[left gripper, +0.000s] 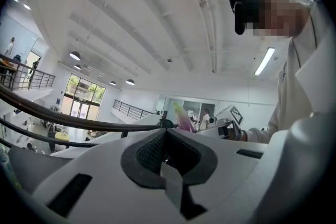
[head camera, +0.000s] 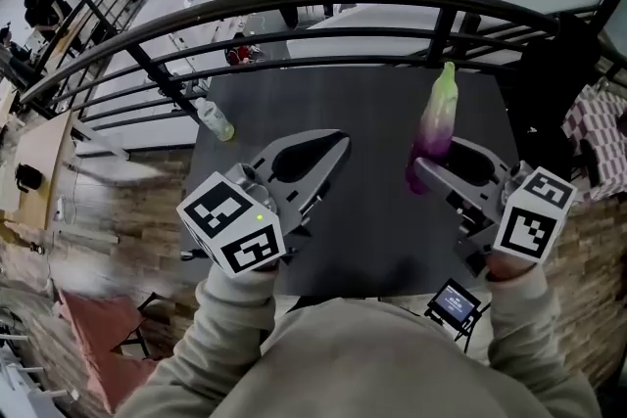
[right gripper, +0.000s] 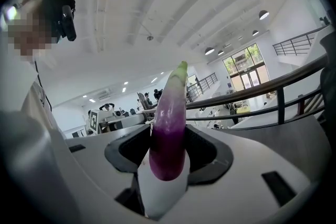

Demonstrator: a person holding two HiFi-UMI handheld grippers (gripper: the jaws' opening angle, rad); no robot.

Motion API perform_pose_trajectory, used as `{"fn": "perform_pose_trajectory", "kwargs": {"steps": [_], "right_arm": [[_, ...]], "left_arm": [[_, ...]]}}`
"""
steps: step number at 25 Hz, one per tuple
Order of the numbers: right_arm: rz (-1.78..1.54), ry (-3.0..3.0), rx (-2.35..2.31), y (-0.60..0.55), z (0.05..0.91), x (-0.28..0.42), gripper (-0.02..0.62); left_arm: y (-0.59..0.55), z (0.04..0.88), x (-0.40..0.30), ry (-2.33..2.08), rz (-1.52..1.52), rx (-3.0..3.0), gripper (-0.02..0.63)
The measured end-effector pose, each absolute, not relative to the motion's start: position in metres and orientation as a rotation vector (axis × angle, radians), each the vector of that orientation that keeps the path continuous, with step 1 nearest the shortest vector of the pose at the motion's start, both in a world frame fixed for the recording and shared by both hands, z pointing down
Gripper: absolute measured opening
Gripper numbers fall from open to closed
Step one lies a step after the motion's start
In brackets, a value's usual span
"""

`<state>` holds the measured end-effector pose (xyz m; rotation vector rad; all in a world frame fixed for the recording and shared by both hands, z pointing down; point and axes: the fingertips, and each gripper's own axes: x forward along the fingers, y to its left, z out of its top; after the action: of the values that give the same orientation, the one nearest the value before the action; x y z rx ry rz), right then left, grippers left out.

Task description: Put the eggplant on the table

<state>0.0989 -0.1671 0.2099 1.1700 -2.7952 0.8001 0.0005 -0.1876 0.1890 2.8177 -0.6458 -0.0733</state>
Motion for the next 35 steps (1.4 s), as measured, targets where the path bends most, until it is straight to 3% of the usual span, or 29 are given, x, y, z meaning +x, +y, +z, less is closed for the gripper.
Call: {"fn": "perform_pose_trajectory", "kwargs": {"steps": [11, 35], "right_arm": [[0.795, -2.712, 1.252, -0.233, 0.217, 0.098, 0.218], [0.843, -2.767, 1.175, -0.246, 0.218, 0.102, 0.218]], "left_arm": [[-0.250, 0.212, 0.000, -0.482, -0.060, 2.767, 0.002], [-0.248, 0.216, 0.010, -0.509, 0.003, 2.780, 0.002]]}}
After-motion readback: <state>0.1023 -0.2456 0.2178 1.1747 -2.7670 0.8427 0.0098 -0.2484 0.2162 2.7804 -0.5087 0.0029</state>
